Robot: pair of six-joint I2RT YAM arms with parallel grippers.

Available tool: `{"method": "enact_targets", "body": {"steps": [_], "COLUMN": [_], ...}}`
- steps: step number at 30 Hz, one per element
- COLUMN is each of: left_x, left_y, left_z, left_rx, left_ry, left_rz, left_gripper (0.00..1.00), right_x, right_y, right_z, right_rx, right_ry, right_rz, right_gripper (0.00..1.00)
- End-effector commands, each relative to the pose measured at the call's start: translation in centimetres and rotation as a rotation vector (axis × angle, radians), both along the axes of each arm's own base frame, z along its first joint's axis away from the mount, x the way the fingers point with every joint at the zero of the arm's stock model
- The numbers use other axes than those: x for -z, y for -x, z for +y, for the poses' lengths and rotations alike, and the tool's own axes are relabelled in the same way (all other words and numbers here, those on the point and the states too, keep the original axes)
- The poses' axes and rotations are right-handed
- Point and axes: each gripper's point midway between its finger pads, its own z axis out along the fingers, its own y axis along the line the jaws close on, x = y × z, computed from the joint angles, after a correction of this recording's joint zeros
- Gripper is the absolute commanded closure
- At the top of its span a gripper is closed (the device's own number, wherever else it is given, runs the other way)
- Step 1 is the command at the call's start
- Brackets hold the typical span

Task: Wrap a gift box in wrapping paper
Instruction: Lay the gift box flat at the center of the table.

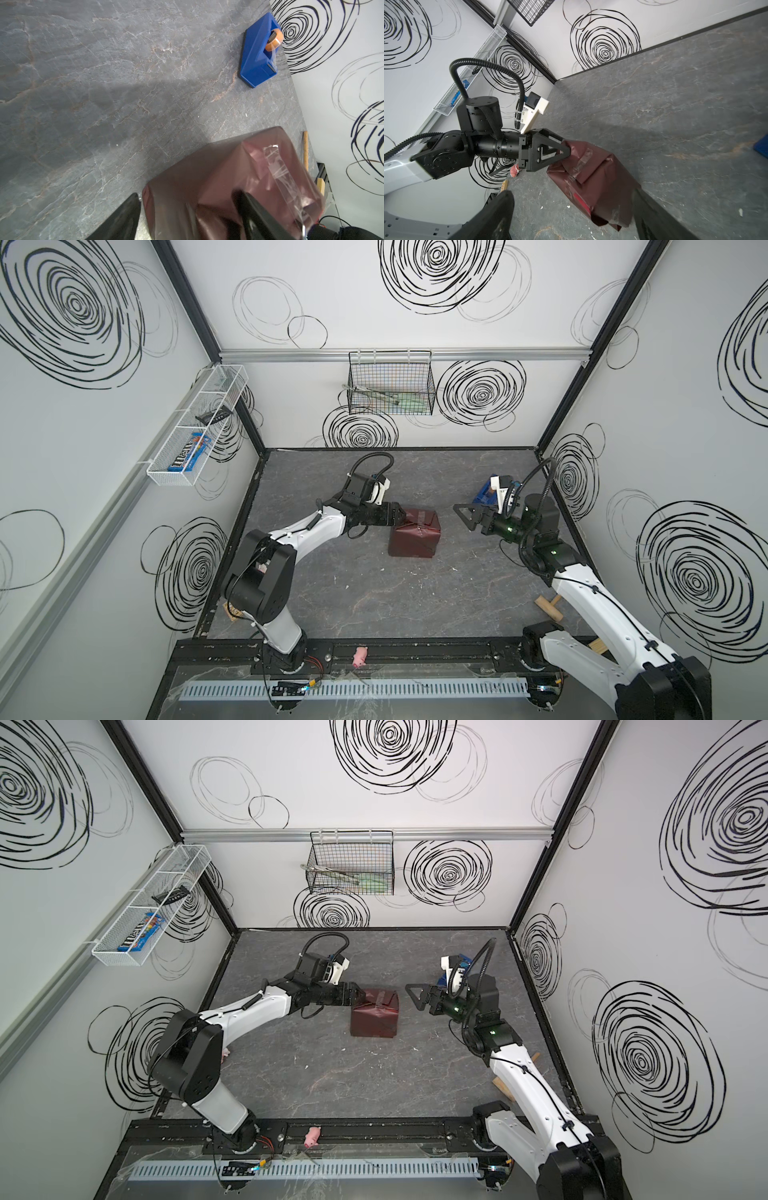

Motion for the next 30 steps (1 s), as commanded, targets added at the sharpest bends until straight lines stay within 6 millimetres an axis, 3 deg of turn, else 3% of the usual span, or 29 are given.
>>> {"method": "enact_targets", "body": {"steps": [1,7,12,13,17,21,24,30], "left_x": [3.5,3.7,-2.7,-4.0,-7.2,-7.5,-6.8,-6.9], "left_y": [-0.5,-3.4,-8.9,-10.0,-11.6,-9.6,-6.6,-1.1], "left_z": [1.9,2.1,3.4,4.2,7.0,9.1,11.2,18.3], "left_rx": [-0.034,-0.058,-0.105,-0.12,-0.179,-0.232,-0.316,-0.623], "left_ry": [-0.115,-0.109,-0.061,-0.057,-0.028,-0.047,-0.102,-0.289], "left_rz": [0.086,0.09,-0.09,-0.121,-0.176,-0.179,-0.213,-0.432], "left_gripper": [0.21,0.21,0.1,0.02,0.04,0.04,0.04,0.04], "right_x": [1.7,3.4,5.3,5.6,5.9,5.7,5.2,4.4], "right_y": [0.3,-0.5,-1.1,-1.2,-1.5,-2.0,-2.8,-4.5], "right_z": [-0.5,-0.8,-0.6,-0.6,-0.7,-1.6,-2.6,-6.1], "right_rx": [-0.023,-0.023,-0.04,-0.042,-0.038,-0.005,0.07,0.361], "right_ry": [0.02,0.05,0.069,0.07,0.094,0.166,0.25,0.446], "right_rz": [0.038,0.066,0.11,0.123,0.135,0.107,0.044,-0.109], "right_gripper": [0.07,0.05,0.02,0.03,0.03,0.03,0.03,0.03]}}
